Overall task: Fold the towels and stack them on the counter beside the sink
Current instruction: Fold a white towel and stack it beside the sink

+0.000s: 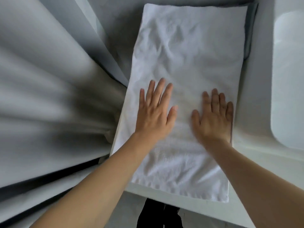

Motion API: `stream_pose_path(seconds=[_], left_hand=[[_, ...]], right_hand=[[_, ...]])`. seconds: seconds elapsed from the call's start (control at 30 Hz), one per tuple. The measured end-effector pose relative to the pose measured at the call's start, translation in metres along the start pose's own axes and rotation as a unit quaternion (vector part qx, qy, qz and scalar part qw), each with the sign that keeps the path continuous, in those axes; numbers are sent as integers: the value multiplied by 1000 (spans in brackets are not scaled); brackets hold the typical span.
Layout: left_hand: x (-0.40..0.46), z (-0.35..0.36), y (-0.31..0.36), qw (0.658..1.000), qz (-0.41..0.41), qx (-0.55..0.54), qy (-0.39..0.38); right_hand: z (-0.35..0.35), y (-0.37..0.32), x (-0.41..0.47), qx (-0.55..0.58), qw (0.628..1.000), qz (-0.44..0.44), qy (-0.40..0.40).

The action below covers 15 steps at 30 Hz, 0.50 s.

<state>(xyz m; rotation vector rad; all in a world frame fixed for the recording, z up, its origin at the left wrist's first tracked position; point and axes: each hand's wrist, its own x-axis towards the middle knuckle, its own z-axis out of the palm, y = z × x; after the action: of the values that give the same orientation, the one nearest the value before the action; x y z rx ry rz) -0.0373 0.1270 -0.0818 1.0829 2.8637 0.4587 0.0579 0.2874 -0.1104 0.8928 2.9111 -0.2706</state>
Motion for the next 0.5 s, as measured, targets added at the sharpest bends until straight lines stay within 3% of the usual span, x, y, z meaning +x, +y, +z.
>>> stream_pose_path(seconds=[0.07,0.2,0.27,0.4,0.43,0.5], left_hand=[[38,3,1,999,46,27,2],[79,20,-22,986,12,107,-128],[84,26,-26,989,6,94,-110],[113,25,4,994,66,74,38],[125,24,12,992,87,77,52],[146,27,23,990,104,95,9]], right_hand=[[-2,-2,-4,1,1000,-6,0],[-3,-2,-2,4,1000,1,6],[-3,-1,1,4,1000,2,7],[-3,0,1,10,1000,-2,1],[-3,0,1,12,1000,-2,2],[-3,0,1,15,1000,-3,1]])
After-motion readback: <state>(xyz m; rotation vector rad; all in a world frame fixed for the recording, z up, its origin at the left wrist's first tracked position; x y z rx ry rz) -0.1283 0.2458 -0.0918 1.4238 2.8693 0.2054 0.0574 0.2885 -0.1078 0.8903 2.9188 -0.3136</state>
